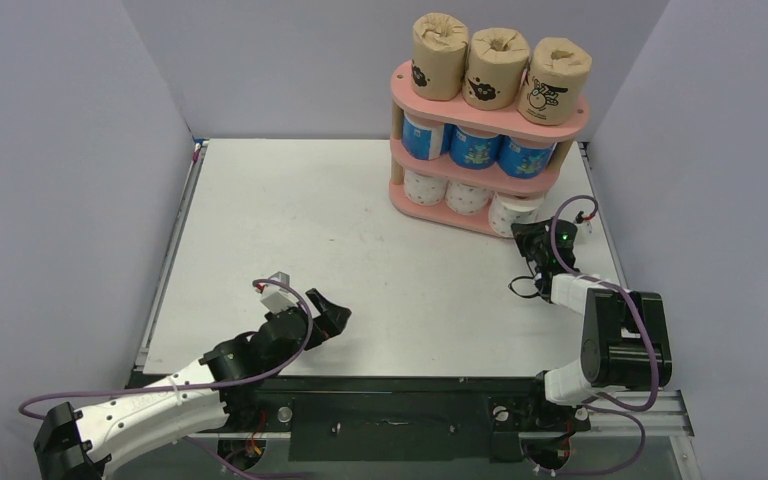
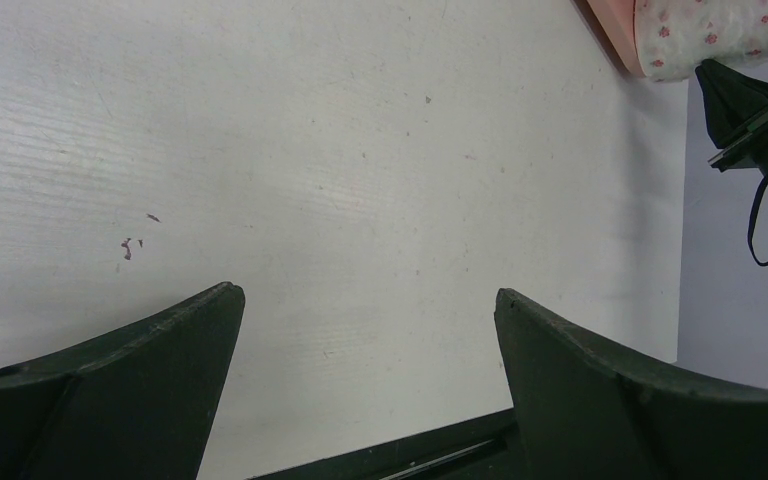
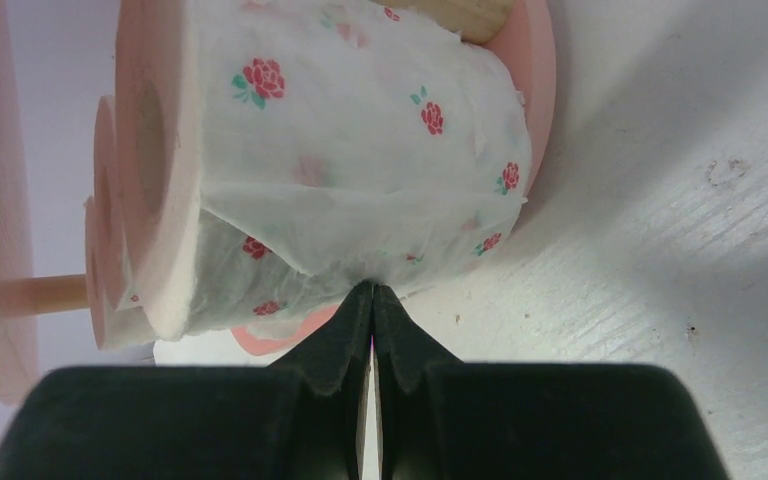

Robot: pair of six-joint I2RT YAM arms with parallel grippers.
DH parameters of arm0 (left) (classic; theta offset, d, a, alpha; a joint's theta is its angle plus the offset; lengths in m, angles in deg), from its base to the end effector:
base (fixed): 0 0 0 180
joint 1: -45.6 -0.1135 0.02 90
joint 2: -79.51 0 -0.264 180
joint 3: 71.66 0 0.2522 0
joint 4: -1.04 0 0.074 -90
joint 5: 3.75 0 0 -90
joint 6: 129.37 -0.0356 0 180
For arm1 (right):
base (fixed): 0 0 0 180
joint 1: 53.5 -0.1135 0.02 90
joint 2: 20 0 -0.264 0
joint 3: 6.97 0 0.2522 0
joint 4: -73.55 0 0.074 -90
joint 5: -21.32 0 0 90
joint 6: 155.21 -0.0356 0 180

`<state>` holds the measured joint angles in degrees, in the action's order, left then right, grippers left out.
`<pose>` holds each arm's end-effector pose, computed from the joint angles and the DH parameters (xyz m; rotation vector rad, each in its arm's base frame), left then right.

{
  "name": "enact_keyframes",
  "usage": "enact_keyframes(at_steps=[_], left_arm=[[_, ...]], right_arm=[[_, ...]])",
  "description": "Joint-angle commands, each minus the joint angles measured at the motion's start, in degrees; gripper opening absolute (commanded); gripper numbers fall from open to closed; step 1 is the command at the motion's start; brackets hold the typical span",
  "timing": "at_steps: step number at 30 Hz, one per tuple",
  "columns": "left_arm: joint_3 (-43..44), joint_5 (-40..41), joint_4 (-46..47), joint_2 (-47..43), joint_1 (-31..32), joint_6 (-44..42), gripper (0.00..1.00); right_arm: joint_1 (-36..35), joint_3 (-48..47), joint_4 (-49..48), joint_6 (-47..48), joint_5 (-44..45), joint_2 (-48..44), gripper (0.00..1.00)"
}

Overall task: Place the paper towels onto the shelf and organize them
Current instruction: Move the paper towel to the shelf.

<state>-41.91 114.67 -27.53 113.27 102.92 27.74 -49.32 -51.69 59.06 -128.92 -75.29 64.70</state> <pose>0.0903 -0.1094 0.1859 -0.4791 2.1102 -0.7856 0.2871 -0.0169 0.1673 1.1084 1.7836 0.7627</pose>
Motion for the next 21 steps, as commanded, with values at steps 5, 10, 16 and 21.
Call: enact_keyframes(at_steps=[5, 10, 16, 21], left_arm=[[0.7, 0.6, 1.4, 0.5, 0.1, 0.2, 0.96], [0.5, 0.4, 0.7, -0.4, 0.1, 0.4, 0.96], [-0.1, 0.6, -0.1, -1.7, 0.1, 0.7, 0.97], [-0.2, 0.9, -0.7, -1.7, 0.1, 1.0, 0.97]], right_arm=[[0.6, 4.1, -3.3, 0.1, 1.6, -4.7, 0.0], [0.7, 5.8, -7.6, -1.4, 0.5, -2.2, 0.0], [1.2, 3.4, -8.1, -0.8, 0.8, 0.3, 0.0], [1.6, -0.1, -7.4, -0.5, 0.7, 3.0, 0.0]])
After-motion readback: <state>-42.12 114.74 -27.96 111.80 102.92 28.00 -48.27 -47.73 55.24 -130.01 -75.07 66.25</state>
